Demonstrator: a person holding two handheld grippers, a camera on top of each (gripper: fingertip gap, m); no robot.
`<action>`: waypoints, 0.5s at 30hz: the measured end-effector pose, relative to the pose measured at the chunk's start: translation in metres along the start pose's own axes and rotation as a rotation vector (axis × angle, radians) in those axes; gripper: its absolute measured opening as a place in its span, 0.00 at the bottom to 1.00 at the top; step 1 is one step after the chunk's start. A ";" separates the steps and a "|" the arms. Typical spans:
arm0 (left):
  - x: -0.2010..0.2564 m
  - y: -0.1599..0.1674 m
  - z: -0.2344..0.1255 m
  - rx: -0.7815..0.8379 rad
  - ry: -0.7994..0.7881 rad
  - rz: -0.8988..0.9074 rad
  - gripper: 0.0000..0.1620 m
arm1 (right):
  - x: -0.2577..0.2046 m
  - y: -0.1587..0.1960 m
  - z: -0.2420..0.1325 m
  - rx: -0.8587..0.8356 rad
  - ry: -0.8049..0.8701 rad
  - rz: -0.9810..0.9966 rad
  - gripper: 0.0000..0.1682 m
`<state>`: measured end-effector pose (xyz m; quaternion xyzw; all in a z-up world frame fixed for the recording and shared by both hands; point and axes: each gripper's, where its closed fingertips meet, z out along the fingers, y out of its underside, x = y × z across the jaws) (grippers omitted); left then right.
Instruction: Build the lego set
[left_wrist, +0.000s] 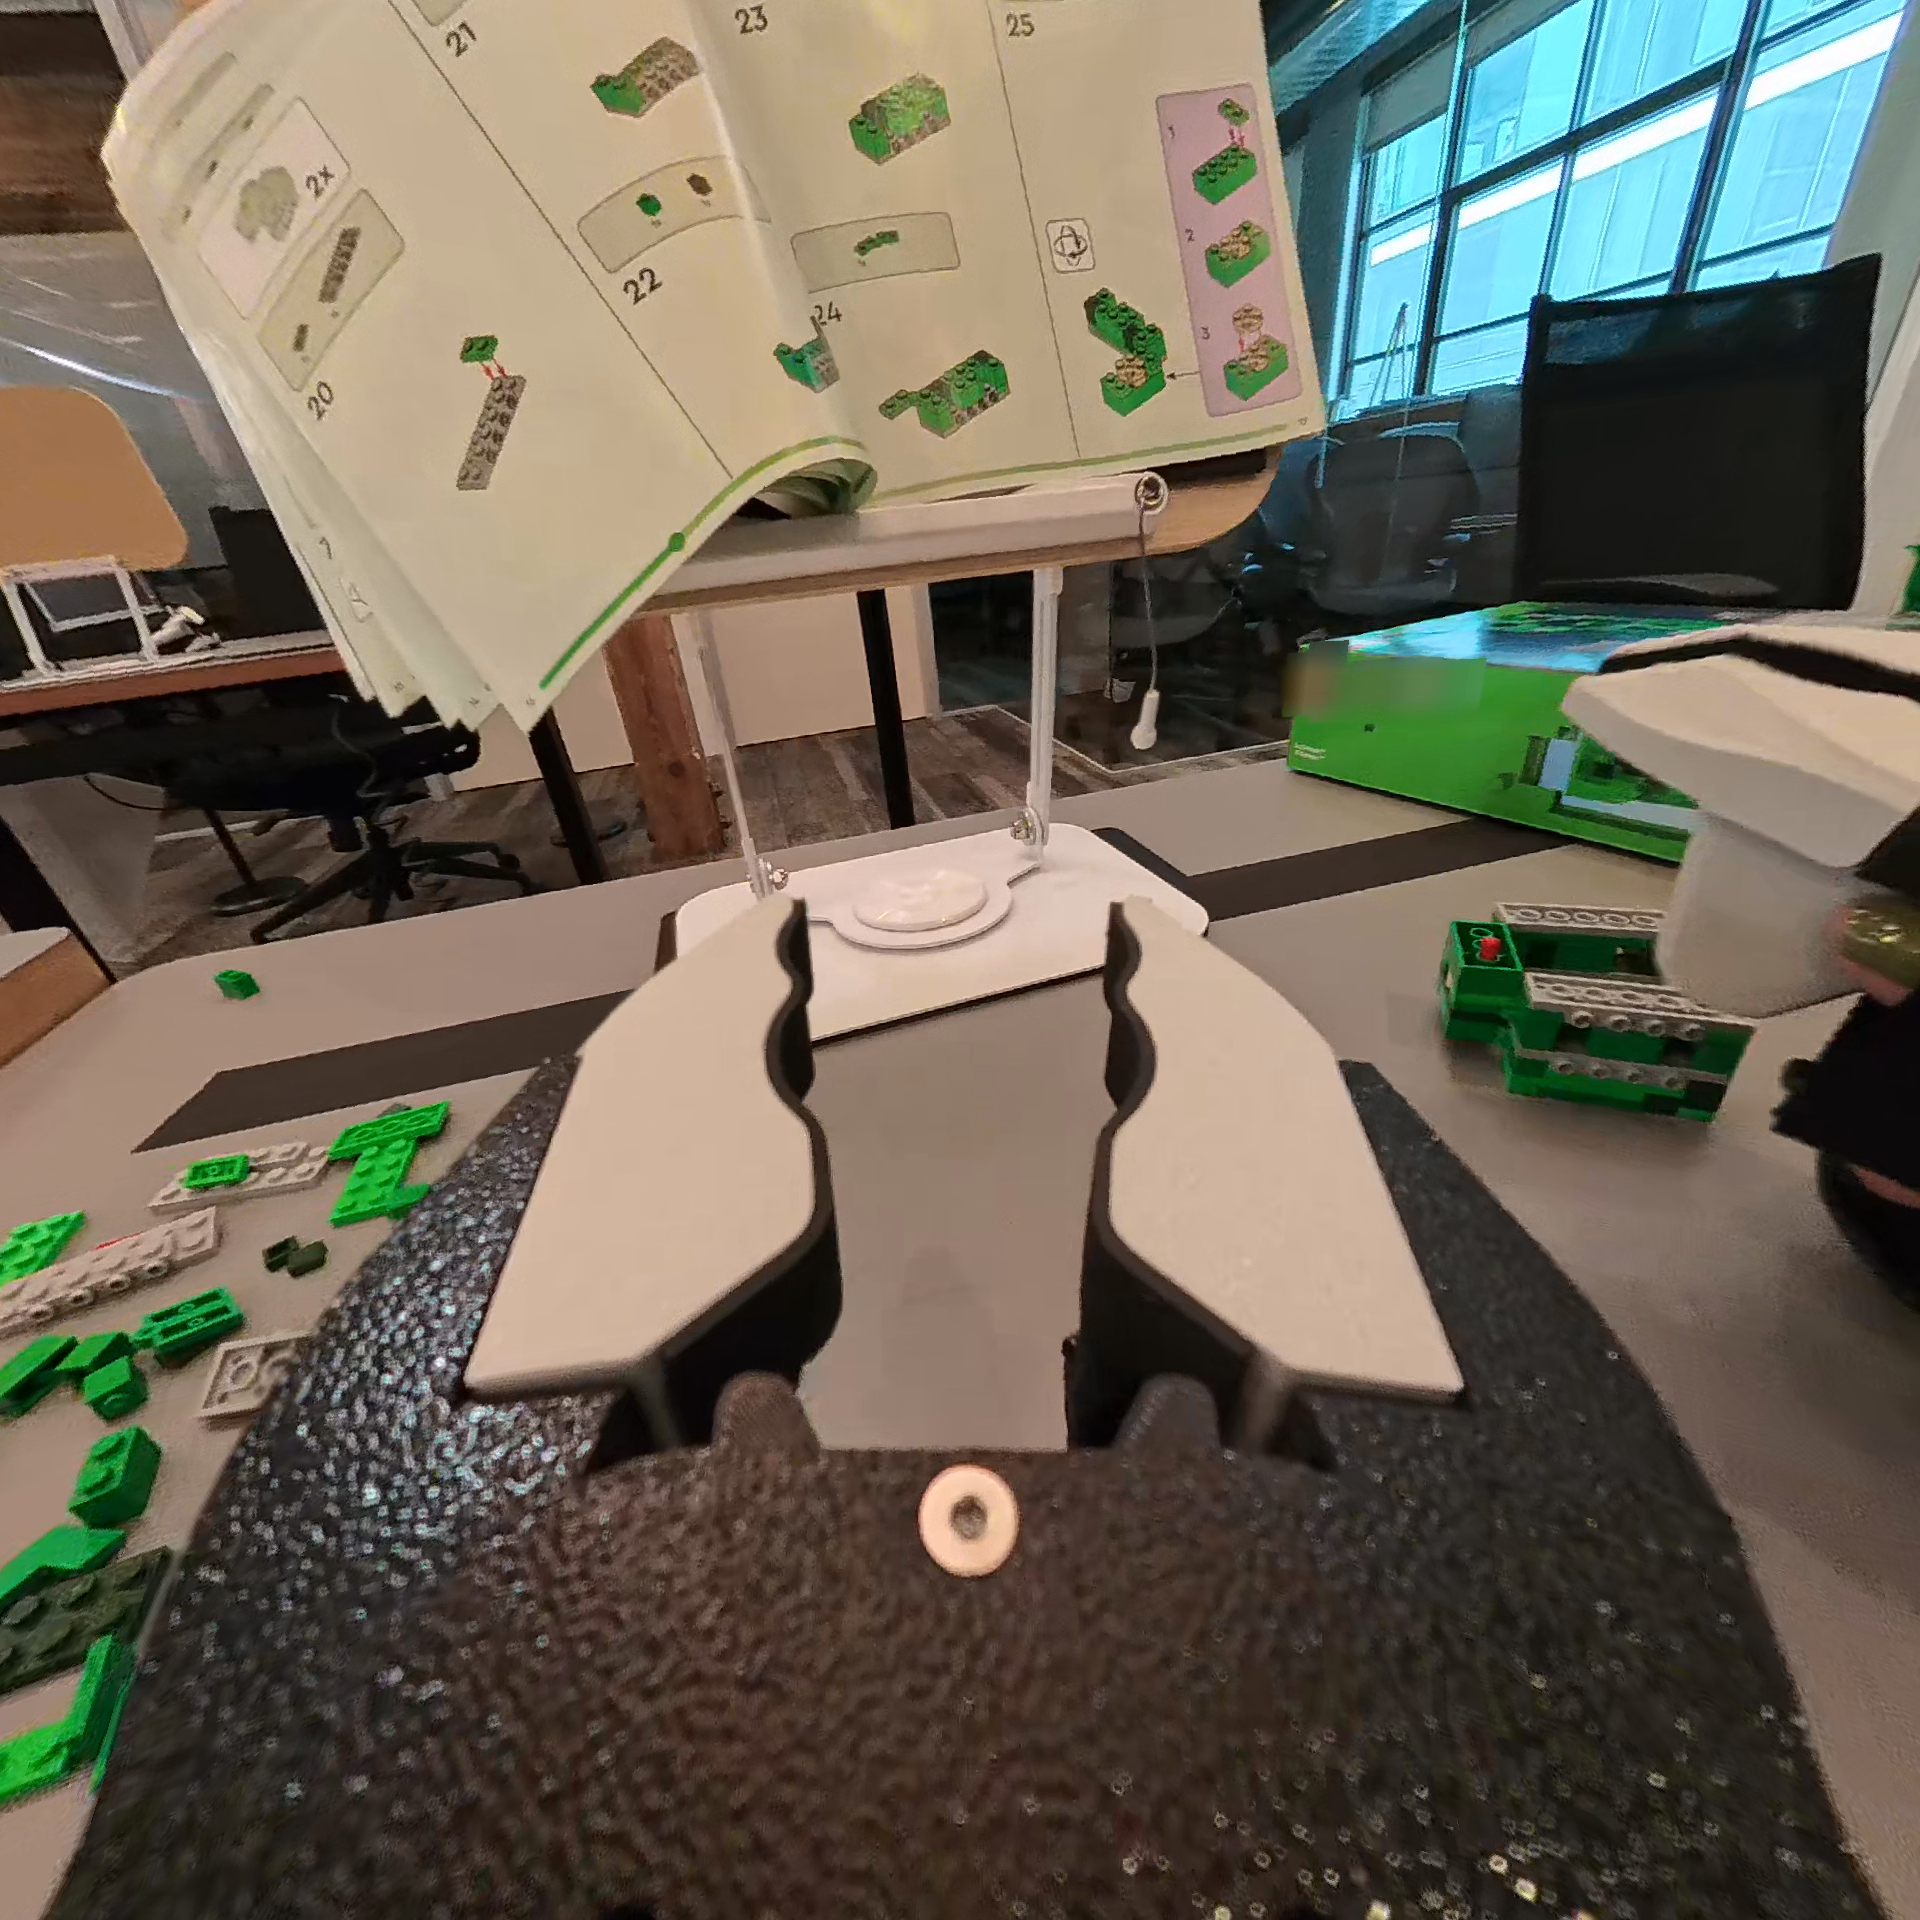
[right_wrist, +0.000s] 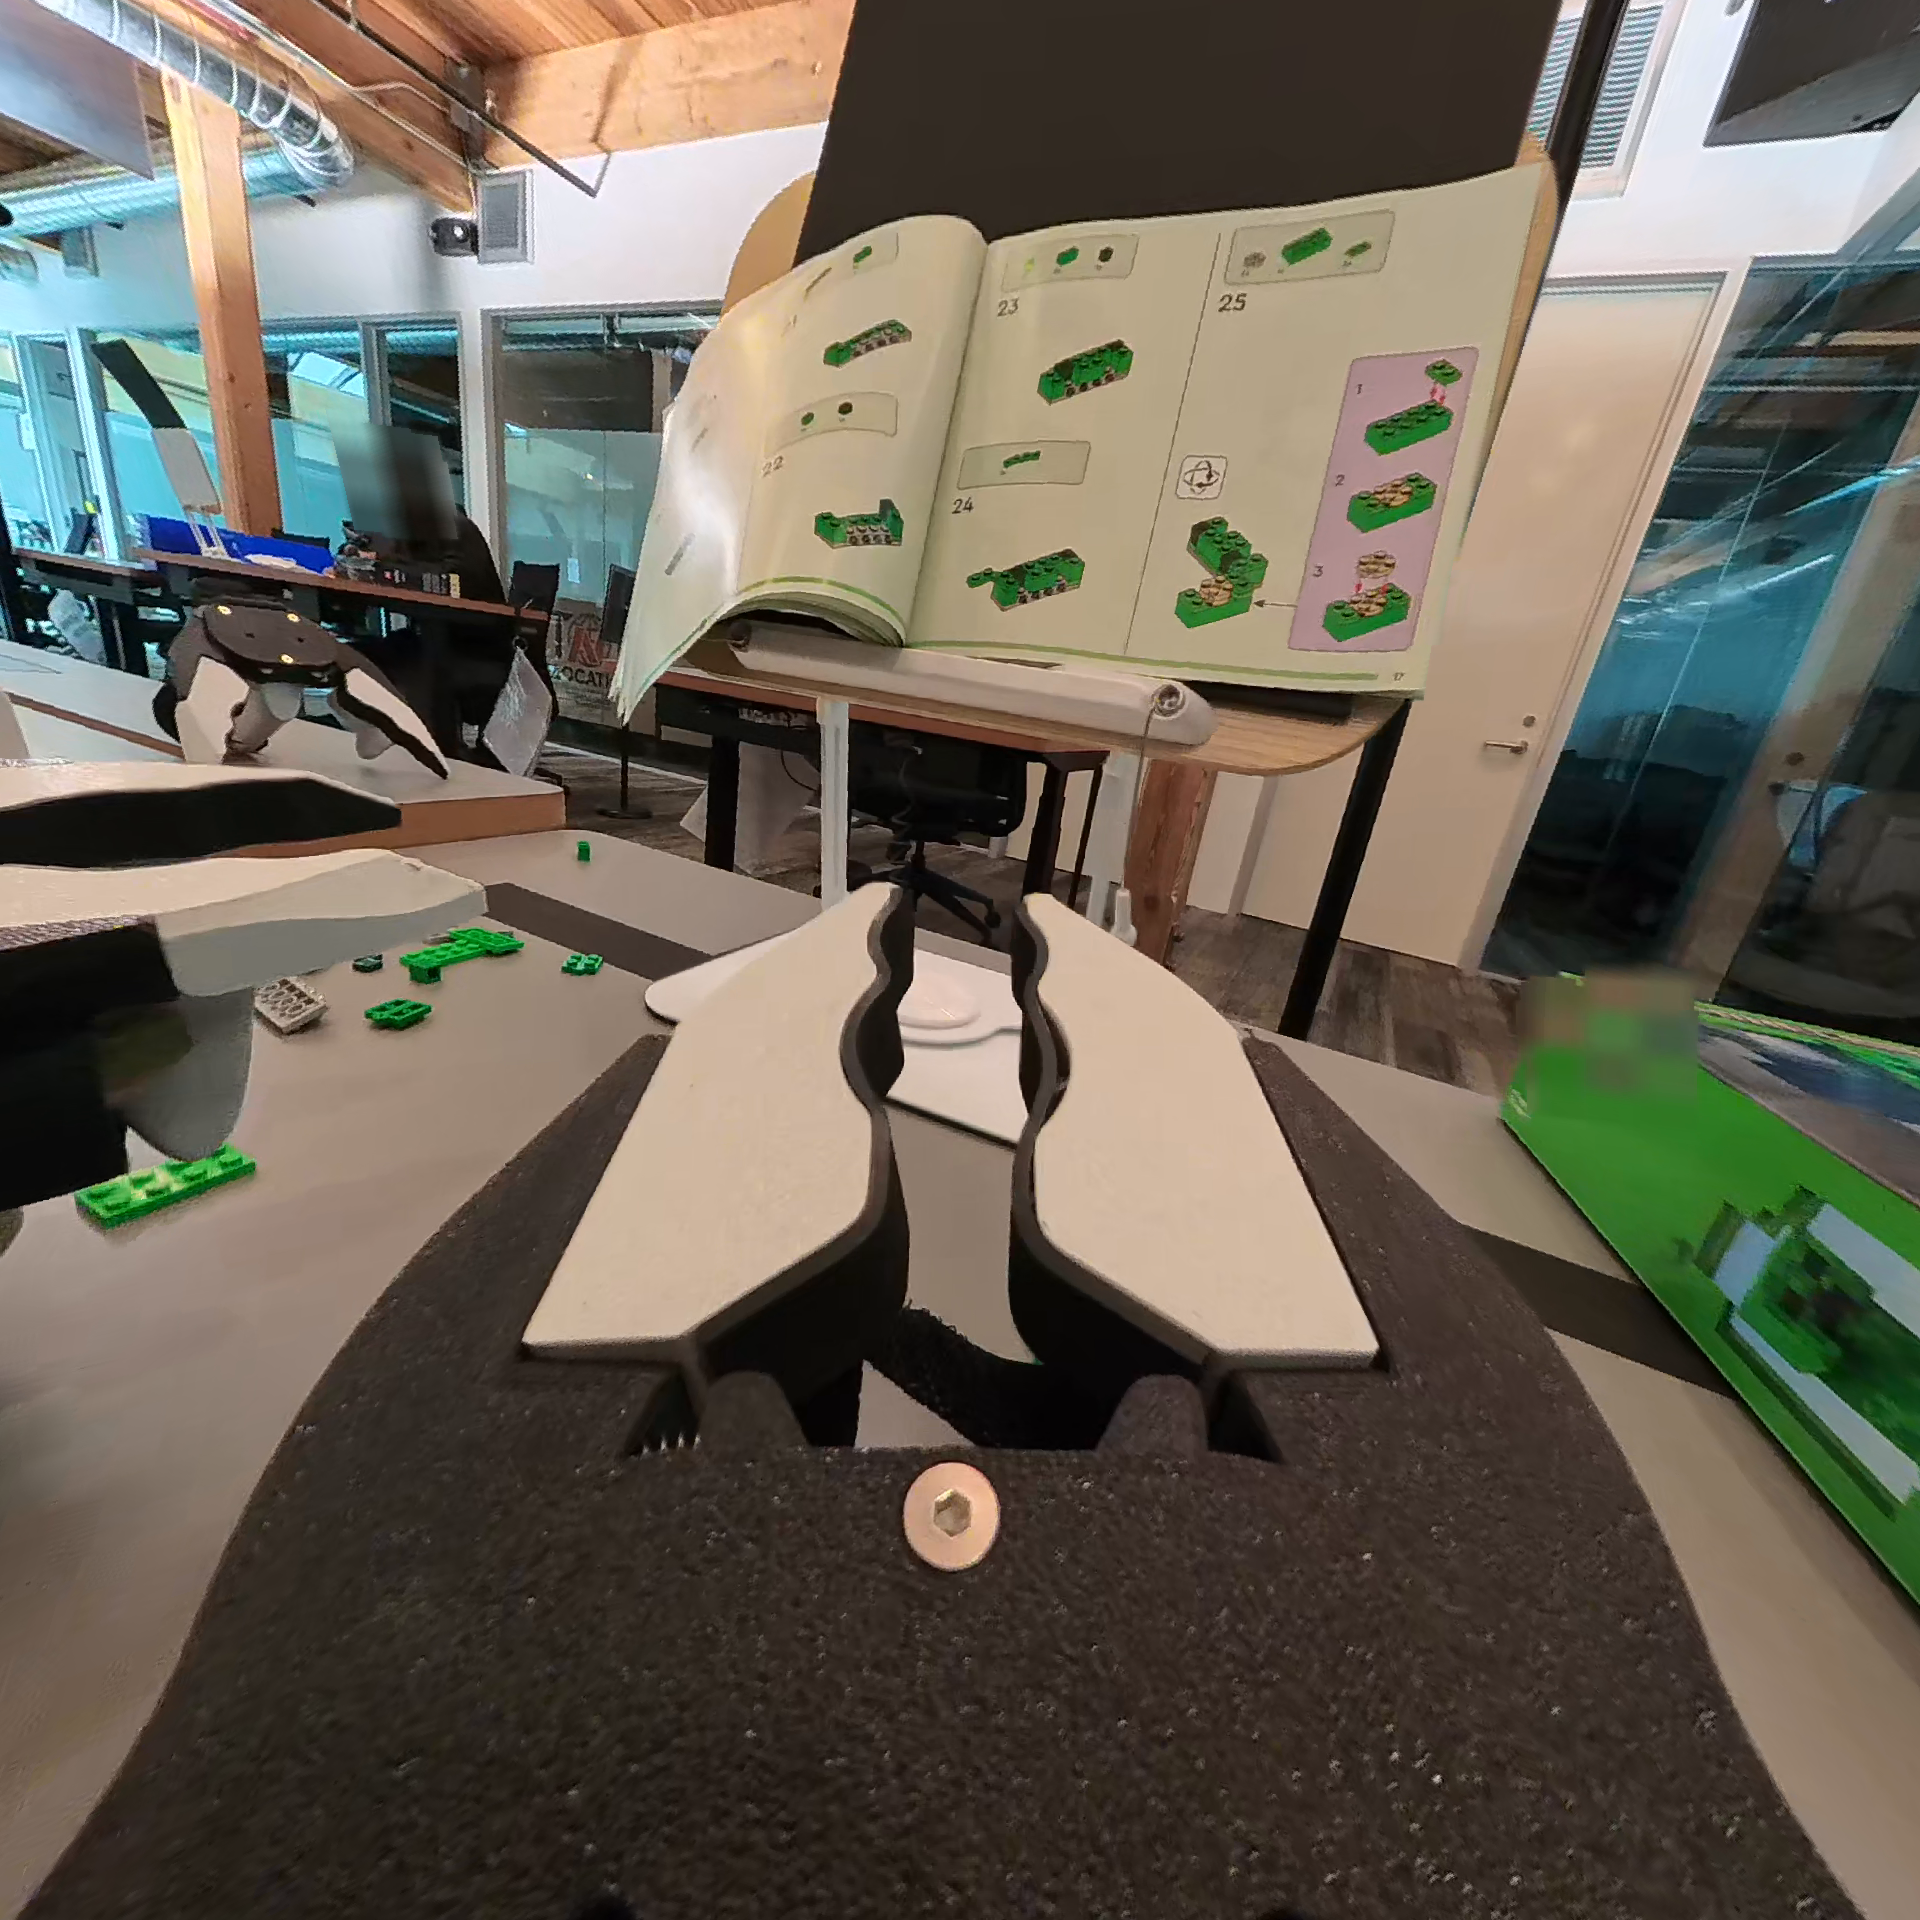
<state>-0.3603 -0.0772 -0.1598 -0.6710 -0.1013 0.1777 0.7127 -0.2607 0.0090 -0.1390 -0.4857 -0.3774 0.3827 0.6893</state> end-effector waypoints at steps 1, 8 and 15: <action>0.000 0.000 0.000 -0.002 0.006 -0.012 0.33 | -0.001 0.001 0.003 -0.001 0.000 0.001 0.10; 0.000 0.000 0.002 -0.004 0.023 -0.071 0.32 | -0.006 0.004 0.012 -0.012 -0.026 0.005 0.10; 0.011 0.002 0.005 -0.019 0.070 -0.100 0.31 | -0.010 0.004 0.011 -0.009 -0.044 0.005 0.10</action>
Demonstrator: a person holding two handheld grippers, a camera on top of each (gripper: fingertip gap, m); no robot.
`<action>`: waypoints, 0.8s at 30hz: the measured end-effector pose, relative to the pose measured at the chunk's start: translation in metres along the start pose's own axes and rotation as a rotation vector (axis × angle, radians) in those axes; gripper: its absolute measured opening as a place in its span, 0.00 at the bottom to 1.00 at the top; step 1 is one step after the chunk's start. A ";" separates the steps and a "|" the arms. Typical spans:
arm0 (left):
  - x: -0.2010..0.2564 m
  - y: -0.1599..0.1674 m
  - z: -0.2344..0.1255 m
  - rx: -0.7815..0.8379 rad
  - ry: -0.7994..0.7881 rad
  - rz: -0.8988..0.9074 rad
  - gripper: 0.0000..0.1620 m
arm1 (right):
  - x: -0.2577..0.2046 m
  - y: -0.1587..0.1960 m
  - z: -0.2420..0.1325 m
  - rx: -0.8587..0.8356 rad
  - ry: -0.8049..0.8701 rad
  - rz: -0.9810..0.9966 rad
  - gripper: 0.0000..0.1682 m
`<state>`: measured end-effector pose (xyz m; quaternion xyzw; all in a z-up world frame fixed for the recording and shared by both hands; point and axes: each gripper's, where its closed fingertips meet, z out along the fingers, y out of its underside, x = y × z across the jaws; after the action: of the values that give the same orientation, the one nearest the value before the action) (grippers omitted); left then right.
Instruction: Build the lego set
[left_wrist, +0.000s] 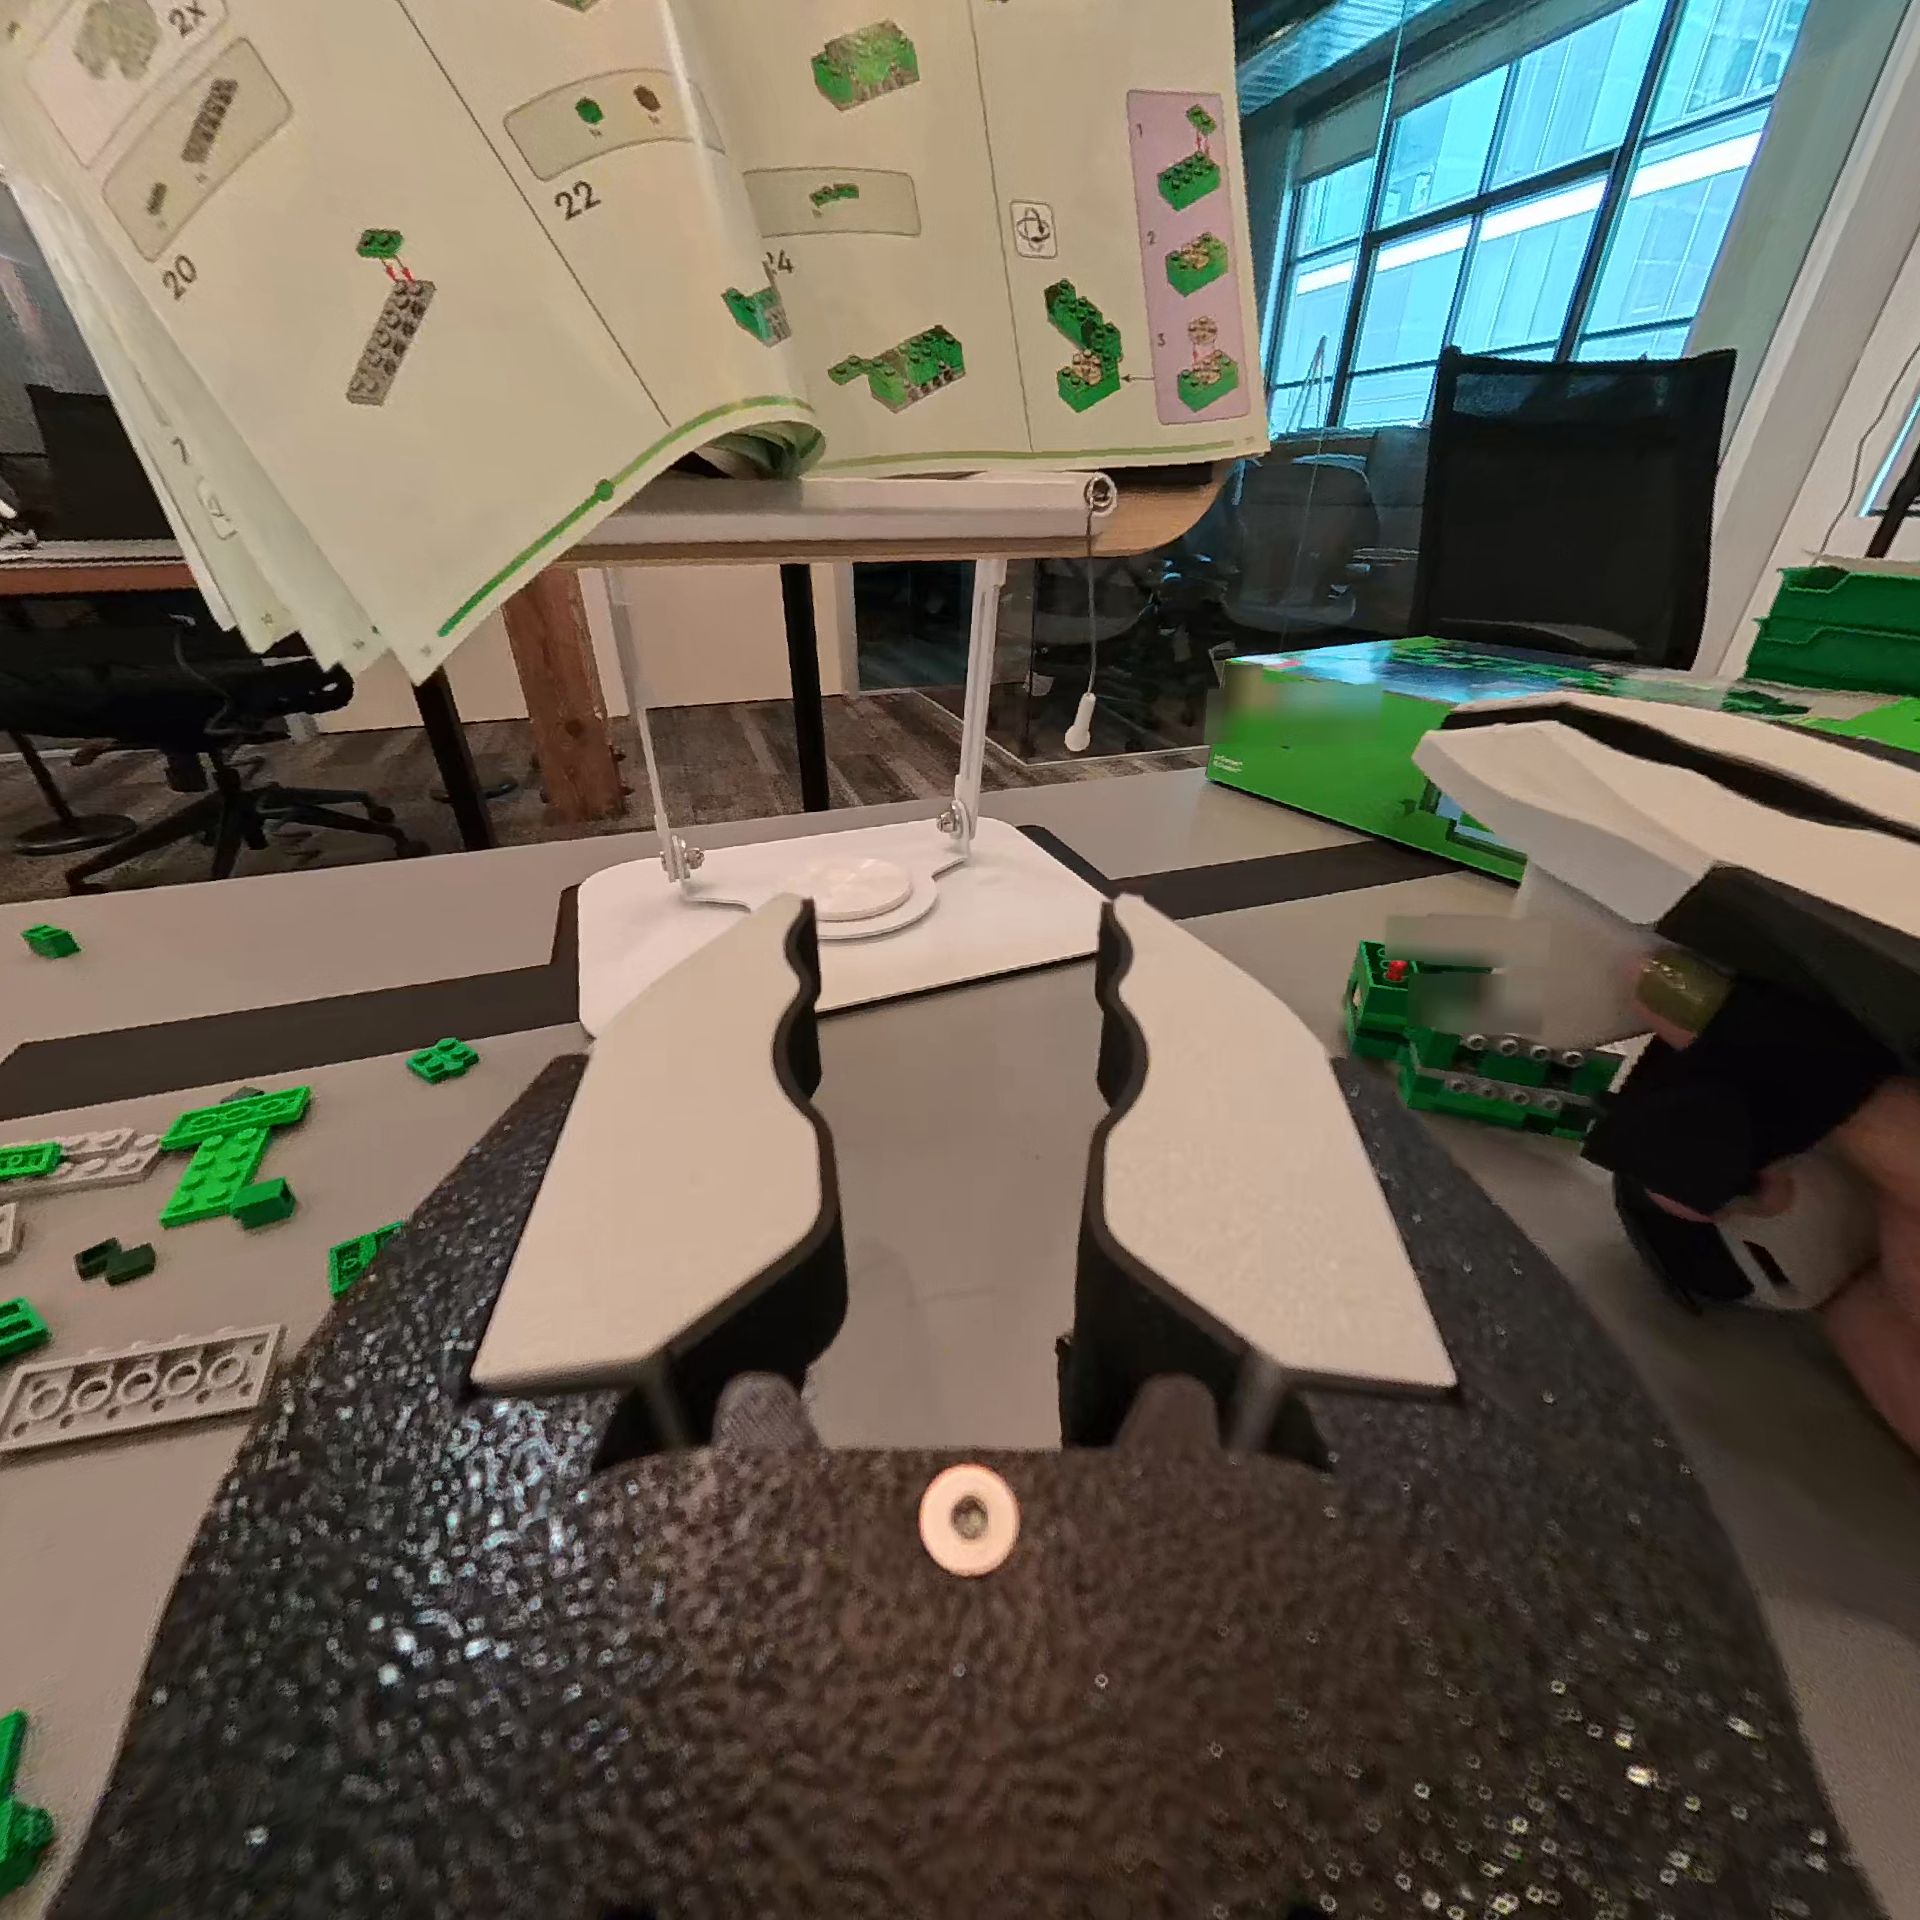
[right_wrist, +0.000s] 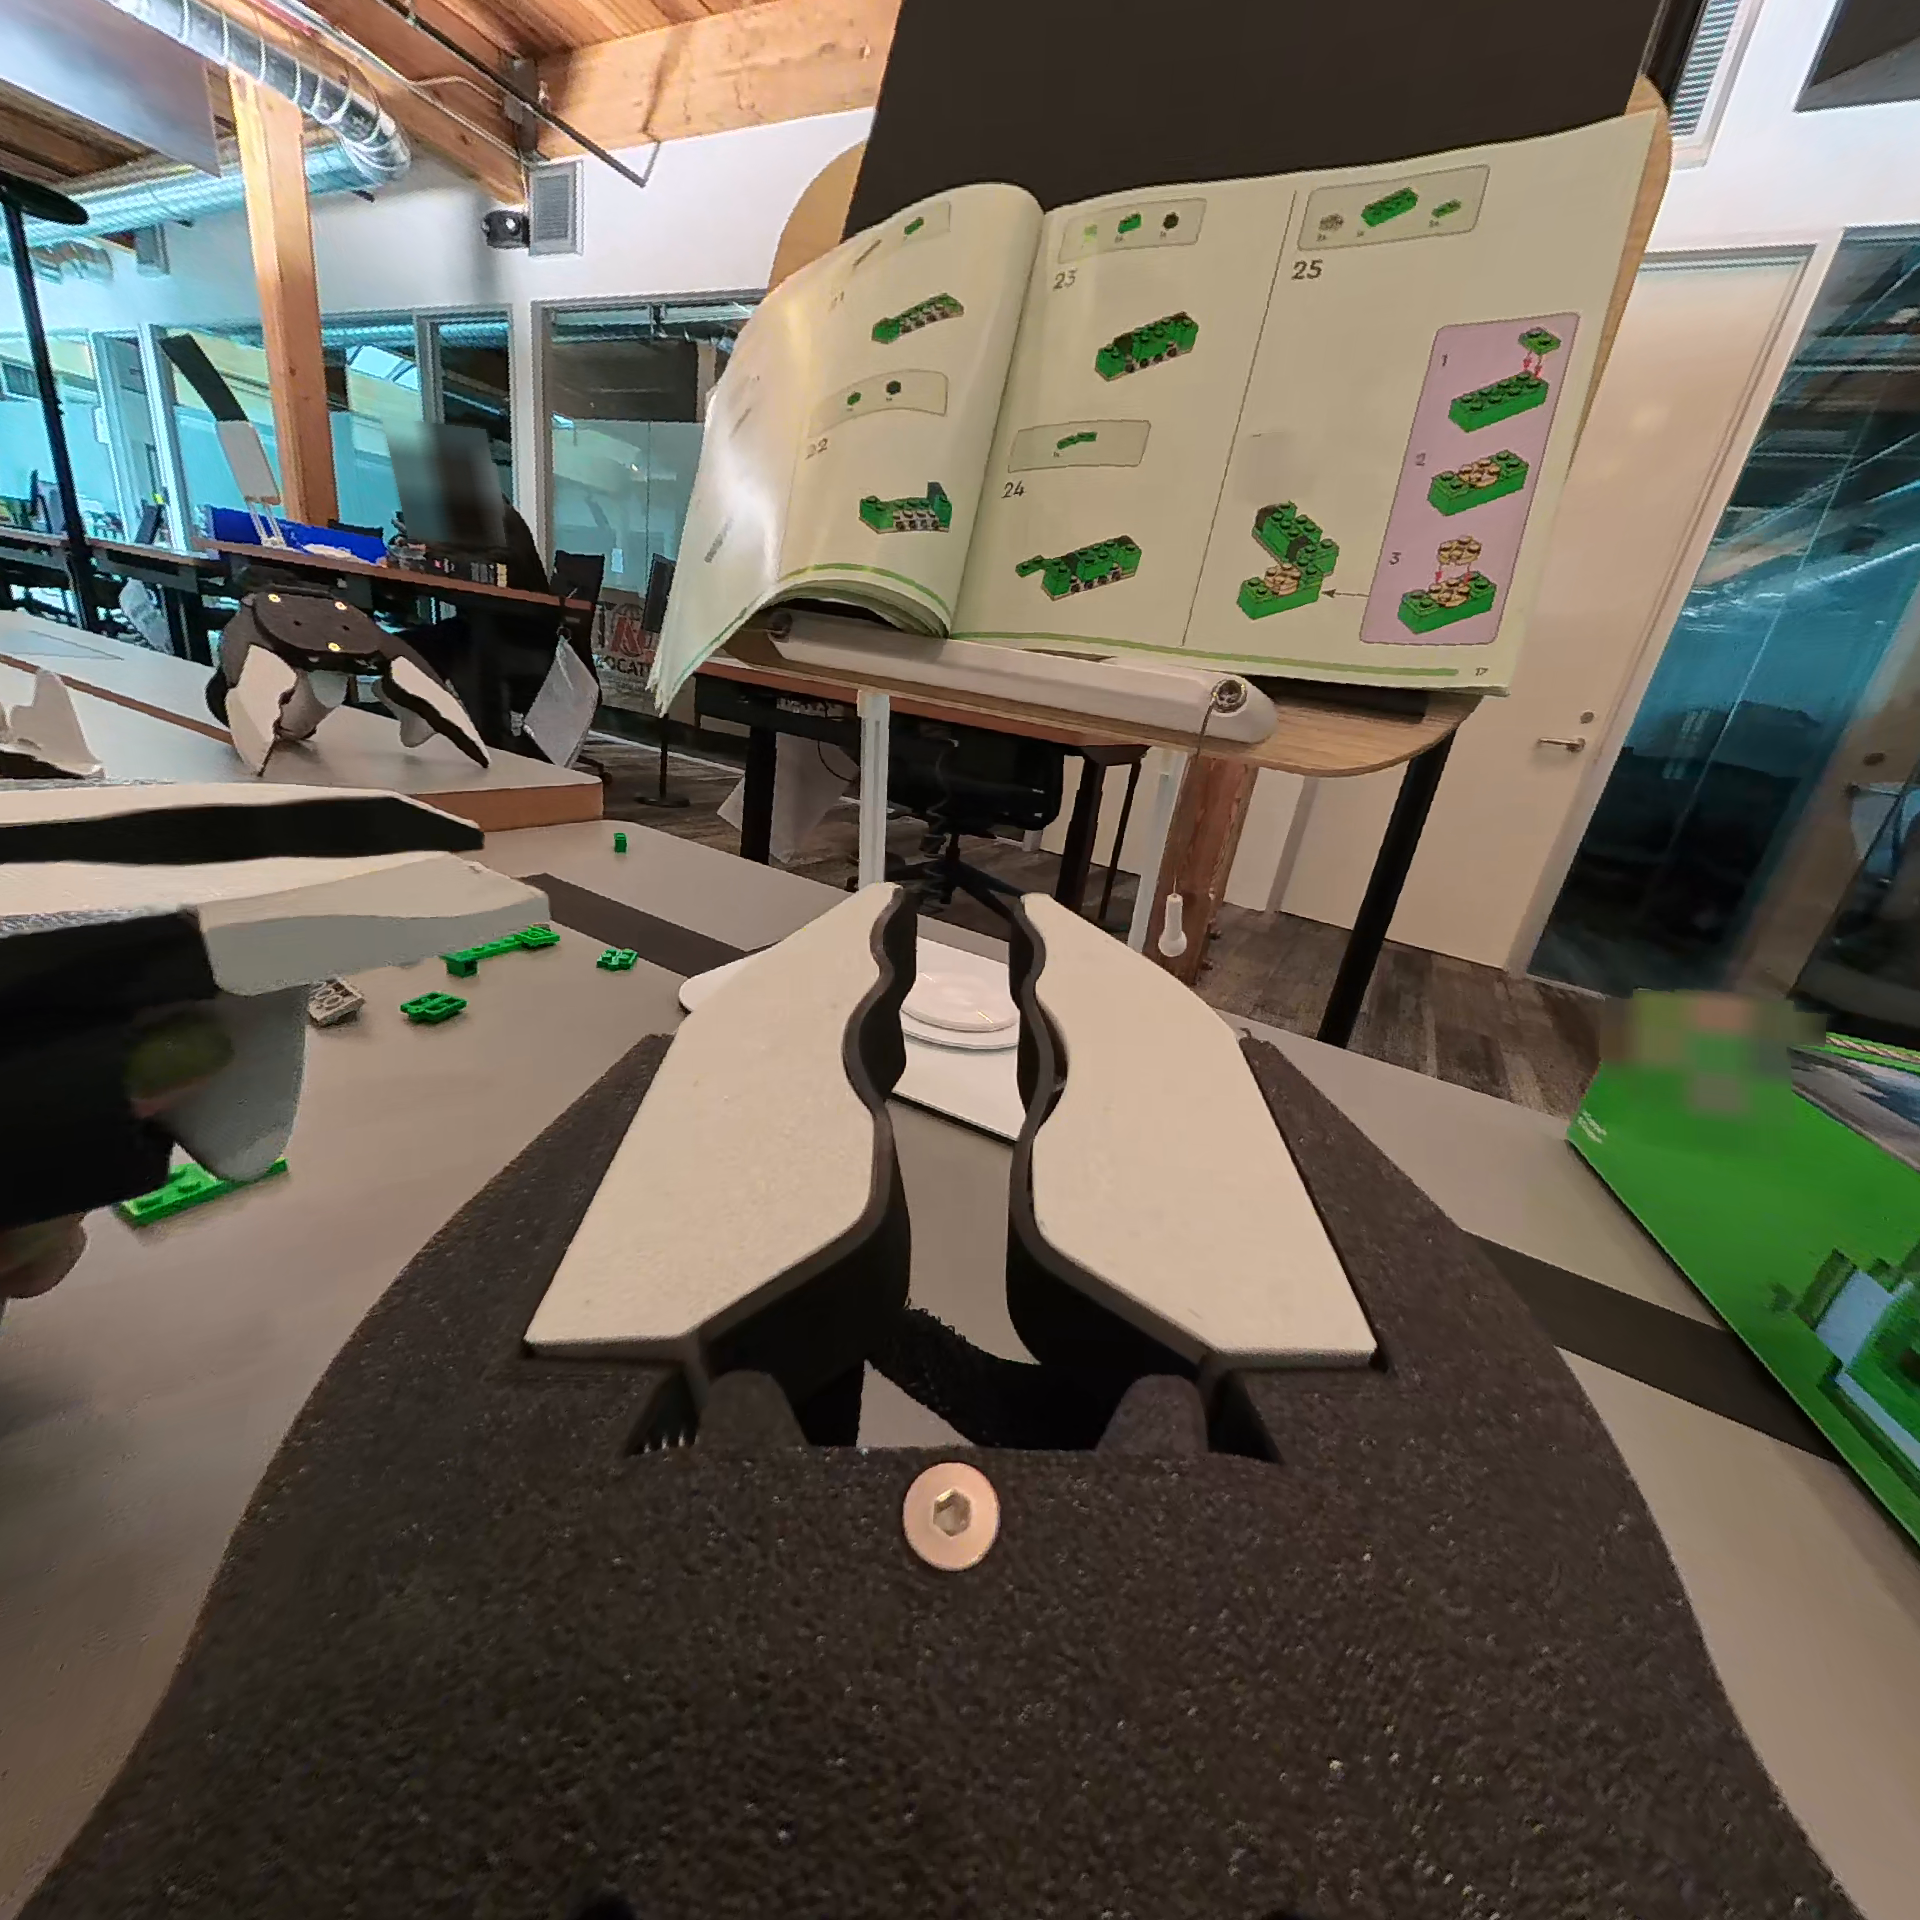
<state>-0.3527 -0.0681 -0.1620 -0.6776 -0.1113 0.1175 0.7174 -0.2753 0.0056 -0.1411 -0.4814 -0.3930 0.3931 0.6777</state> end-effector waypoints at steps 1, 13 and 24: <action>0.000 0.000 0.000 -0.004 0.001 0.006 0.31 | -0.001 0.000 0.000 0.000 -0.003 -0.006 0.10; 0.007 -0.025 -0.012 0.132 -0.005 0.104 0.17 | 0.114 -0.089 0.067 0.183 0.371 0.087 0.07; 0.033 -0.020 -0.011 0.118 0.084 0.110 0.16 | 0.158 -0.056 0.097 0.293 0.520 0.252 0.07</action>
<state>-0.3173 -0.0690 -0.1423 -0.6437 -0.0363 0.1346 0.7525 -0.2947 0.1698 -0.0406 -0.5079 -0.0833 0.3903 0.7634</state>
